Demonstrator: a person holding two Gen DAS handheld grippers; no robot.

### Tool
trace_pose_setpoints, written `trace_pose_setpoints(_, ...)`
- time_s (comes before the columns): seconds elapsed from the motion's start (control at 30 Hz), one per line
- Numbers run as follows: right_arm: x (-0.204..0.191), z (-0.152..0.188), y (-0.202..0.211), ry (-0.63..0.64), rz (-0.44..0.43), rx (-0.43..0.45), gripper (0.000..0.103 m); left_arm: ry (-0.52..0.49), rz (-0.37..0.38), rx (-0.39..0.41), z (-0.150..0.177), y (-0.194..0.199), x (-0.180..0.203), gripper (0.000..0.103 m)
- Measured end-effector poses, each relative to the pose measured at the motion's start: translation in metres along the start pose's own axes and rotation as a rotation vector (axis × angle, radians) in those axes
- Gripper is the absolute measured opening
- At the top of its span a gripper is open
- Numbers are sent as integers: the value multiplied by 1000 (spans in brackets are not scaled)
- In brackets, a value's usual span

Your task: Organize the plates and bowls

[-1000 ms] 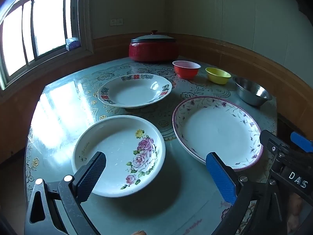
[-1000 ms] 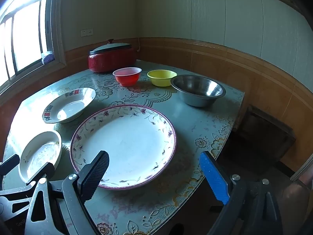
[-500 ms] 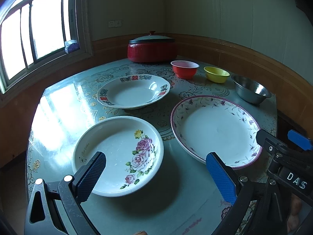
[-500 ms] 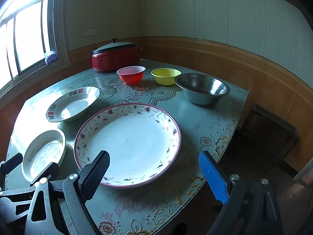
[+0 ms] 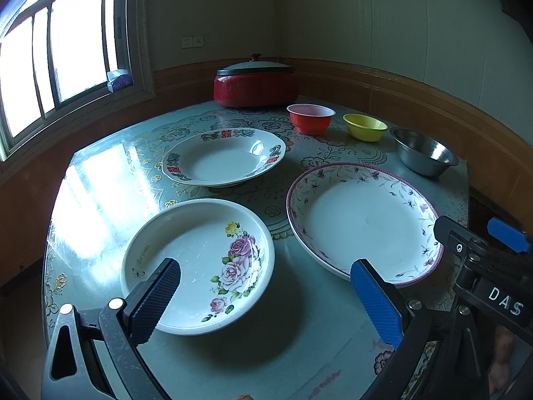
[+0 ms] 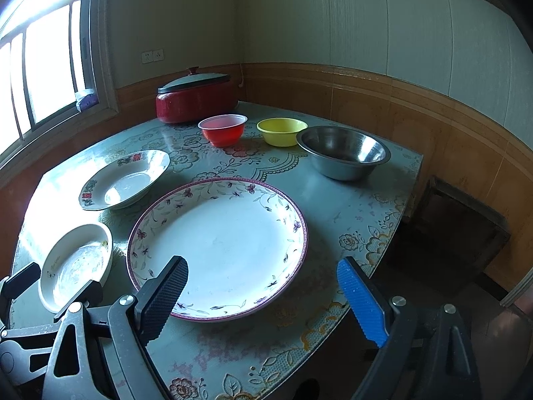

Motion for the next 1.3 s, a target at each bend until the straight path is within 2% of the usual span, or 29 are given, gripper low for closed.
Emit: trace_pose_setpoints(1.3,-1,0,5,-4,-15,8,93,-6,4,1,2,2,4,103)
Point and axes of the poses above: each gripper's, at about its wrist camera, not at the fingertips, and y roughly against the way its jaws point, x to its right, z to its underside, the point moved 1 cm from there along -y, roughly the way its jaws point, and after that the axes turned 7 degrees about x, right-handed, at the moved point
